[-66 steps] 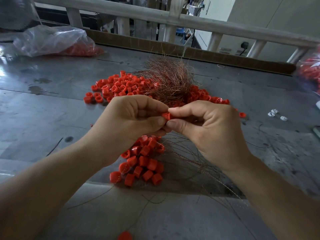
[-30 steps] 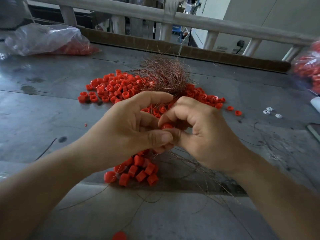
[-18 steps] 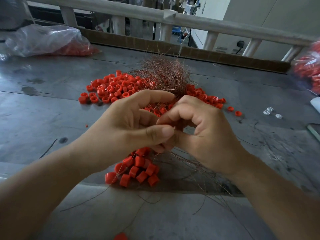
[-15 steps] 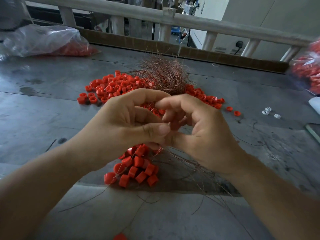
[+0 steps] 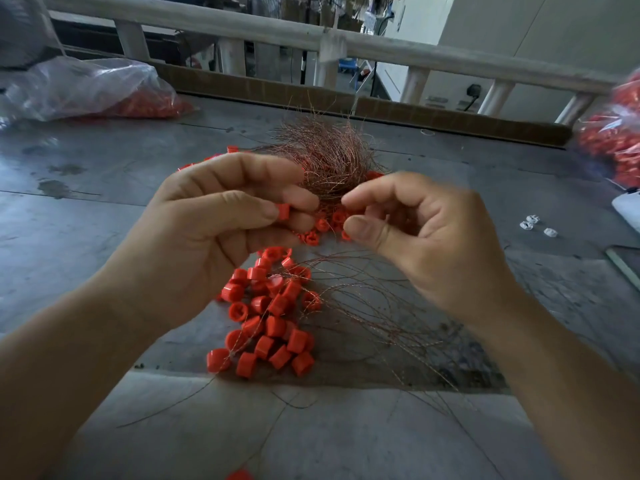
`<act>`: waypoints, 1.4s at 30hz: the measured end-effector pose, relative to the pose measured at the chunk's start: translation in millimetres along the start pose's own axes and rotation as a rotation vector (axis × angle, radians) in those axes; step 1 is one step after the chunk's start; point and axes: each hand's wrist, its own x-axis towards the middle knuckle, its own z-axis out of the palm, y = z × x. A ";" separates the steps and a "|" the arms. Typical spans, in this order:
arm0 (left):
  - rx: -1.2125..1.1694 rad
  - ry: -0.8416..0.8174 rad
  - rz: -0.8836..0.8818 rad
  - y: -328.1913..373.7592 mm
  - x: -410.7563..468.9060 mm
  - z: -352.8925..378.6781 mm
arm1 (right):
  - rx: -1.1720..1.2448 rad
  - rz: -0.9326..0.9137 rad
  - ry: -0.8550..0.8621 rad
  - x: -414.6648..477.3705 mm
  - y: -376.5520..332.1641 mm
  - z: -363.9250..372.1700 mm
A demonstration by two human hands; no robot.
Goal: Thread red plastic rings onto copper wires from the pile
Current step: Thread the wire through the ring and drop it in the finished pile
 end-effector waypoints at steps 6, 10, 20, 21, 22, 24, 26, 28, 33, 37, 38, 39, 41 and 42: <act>0.179 0.040 0.047 -3.2 1.7 -2.3 | -0.102 0.079 -0.082 -0.2 2.1 2.6; 0.198 0.079 0.036 -2.9 2.8 -4.9 | -0.218 0.058 -0.086 1.1 3.4 1.1; 0.546 0.209 0.013 -3.1 4.2 1.5 | -0.311 0.090 -0.184 3.2 9.5 3.0; 0.606 0.204 0.006 -3.8 3.7 1.7 | -0.319 0.100 -0.207 3.1 10.7 4.0; 0.653 0.190 -0.008 -4.4 3.0 2.6 | -0.327 0.110 -0.233 2.9 11.6 5.0; 0.731 0.157 -0.045 -6.4 3.7 3.5 | -0.346 0.124 -0.295 2.0 12.8 7.3; 0.788 0.125 -0.067 -8.6 4.0 3.8 | -0.368 0.137 -0.348 0.9 14.1 8.9; 0.802 0.088 -0.082 -9.0 3.4 5.3 | -0.386 0.150 -0.379 0.3 14.9 9.2; 0.752 0.160 -0.075 -6.8 5.0 3.4 | -0.395 0.163 -0.398 0.1 15.4 9.2; 0.841 0.337 -0.030 -7.8 9.9 -6.7 | -0.392 0.171 -0.391 -0.7 15.0 8.0; 0.879 0.388 -0.023 -8.6 11.4 -10.1 | -0.392 0.171 -0.391 -0.8 15.0 7.9; 0.908 0.435 -0.019 -9.1 12.7 -13.9 | -0.392 0.171 -0.392 -0.8 14.9 7.7; 0.940 0.506 -0.020 -10.8 15.1 -22.6 | -0.382 0.174 -0.389 -0.5 14.8 7.5; 0.953 0.531 -0.023 -11.9 16.3 -26.9 | -0.373 0.177 -0.381 -0.2 14.9 6.8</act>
